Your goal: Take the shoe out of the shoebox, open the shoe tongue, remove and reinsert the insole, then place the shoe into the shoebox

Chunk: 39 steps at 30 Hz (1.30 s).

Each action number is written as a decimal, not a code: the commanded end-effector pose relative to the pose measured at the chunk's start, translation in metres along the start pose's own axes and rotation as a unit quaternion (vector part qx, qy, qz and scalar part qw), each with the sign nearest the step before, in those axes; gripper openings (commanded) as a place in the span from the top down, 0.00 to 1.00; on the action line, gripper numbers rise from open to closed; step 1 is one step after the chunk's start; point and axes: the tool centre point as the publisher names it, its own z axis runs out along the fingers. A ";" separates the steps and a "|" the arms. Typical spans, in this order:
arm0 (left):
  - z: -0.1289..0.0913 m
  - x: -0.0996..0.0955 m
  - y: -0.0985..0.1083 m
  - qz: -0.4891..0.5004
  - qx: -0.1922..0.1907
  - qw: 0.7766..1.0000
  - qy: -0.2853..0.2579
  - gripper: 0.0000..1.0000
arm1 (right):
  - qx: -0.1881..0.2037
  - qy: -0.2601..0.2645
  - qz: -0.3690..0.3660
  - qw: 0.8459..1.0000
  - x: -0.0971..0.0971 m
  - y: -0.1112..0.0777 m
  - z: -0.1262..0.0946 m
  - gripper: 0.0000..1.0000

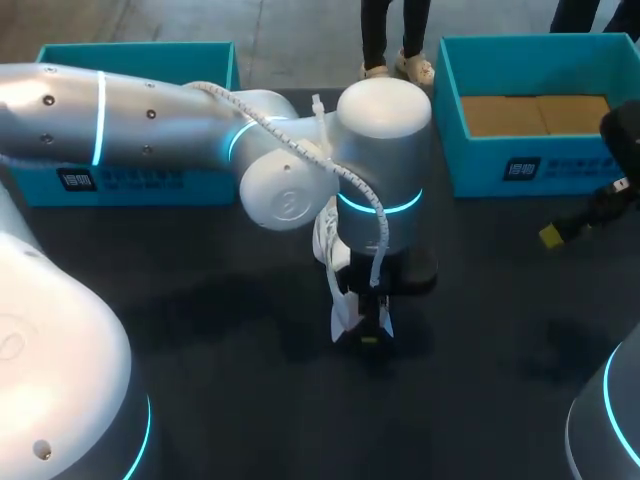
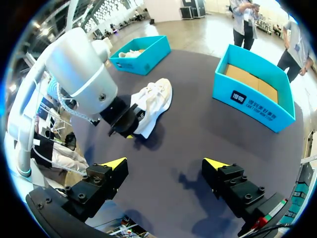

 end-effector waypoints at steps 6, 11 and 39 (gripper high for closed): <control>-0.010 0.006 0.010 0.003 0.006 1.000 0.017 1.00 | 0.000 -0.001 0.001 1.000 0.000 0.000 0.001 0.00; -0.030 0.008 0.016 -0.006 -0.010 0.999 0.031 1.00 | 0.000 -0.001 0.001 1.000 0.000 0.000 0.001 0.00; -0.204 0.012 0.052 -0.031 -0.010 0.999 -0.007 1.00 | 0.000 -0.001 0.001 1.000 0.000 0.000 0.001 0.00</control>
